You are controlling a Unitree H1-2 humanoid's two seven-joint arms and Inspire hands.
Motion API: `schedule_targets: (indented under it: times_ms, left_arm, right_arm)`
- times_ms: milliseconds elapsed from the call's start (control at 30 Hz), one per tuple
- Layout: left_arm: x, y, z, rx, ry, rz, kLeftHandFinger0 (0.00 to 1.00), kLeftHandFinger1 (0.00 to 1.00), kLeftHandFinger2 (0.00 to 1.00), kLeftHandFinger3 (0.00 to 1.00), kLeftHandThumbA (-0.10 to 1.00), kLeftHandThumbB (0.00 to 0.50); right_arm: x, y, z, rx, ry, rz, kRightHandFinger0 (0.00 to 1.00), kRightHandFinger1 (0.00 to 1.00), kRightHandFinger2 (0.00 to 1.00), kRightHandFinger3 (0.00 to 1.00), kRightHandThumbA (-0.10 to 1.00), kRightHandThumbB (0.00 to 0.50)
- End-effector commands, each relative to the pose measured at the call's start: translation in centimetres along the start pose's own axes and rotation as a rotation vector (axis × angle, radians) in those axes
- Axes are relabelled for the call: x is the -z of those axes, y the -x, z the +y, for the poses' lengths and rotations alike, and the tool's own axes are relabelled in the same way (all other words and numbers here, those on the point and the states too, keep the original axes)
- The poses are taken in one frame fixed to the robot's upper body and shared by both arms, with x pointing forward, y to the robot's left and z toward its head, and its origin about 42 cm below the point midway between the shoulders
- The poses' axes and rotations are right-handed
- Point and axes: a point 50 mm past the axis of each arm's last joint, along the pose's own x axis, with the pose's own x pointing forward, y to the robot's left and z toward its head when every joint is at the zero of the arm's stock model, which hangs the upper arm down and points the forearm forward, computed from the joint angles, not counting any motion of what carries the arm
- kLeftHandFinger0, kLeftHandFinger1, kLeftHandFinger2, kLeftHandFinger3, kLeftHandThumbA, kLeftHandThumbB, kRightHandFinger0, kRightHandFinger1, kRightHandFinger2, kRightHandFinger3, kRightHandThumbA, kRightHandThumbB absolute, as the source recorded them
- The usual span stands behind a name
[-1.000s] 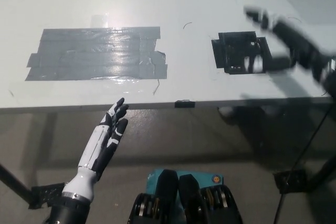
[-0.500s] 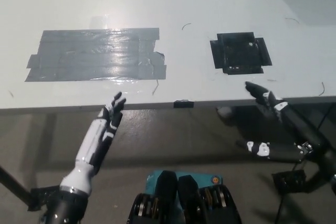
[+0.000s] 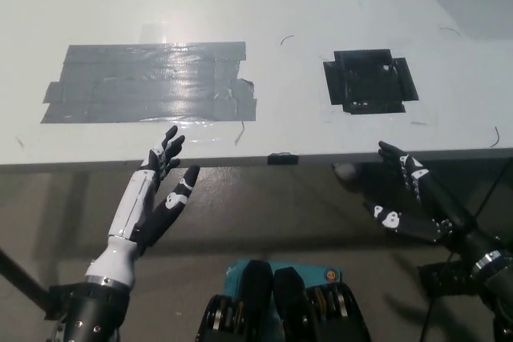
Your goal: A toilet paper roll is kept on the black spot on the desk infront of the robot and the robot inserts its right thumb into the hole in the centre to grab the roll. Then it passes the roll to a person.
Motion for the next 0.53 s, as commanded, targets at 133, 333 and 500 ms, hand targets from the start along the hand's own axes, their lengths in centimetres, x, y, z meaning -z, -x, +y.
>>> schedule_targets:
  times_ms: [133, 333, 500]
  left_arm:
    - [-0.9, 0.6, 0.6, -0.029, -0.021, -0.045, 1.00, 1.00, 1.00, 1.00, 0.72, 0.000]
    - [-0.4, 1.4, 0.6, -0.031, -0.026, -0.032, 1.00, 1.00, 1.00, 1.00, 0.70, 0.000]
    - [-0.2, 1.6, 0.5, -0.032, -0.019, -0.022, 1.00, 1.00, 1.00, 1.00, 0.66, 0.000]
  right_arm:
    - [-0.9, -0.5, 0.3, 0.017, 0.069, -0.079, 1.00, 1.00, 1.00, 1.00, 0.62, 0.201]
    - [-0.5, -0.3, 1.1, -0.006, 0.100, -0.066, 1.00, 1.00, 1.00, 1.00, 0.59, 0.194]
    - [-0.4, -0.3, 1.3, -0.019, 0.106, -0.055, 1.00, 1.00, 1.00, 1.00, 0.59, 0.205]
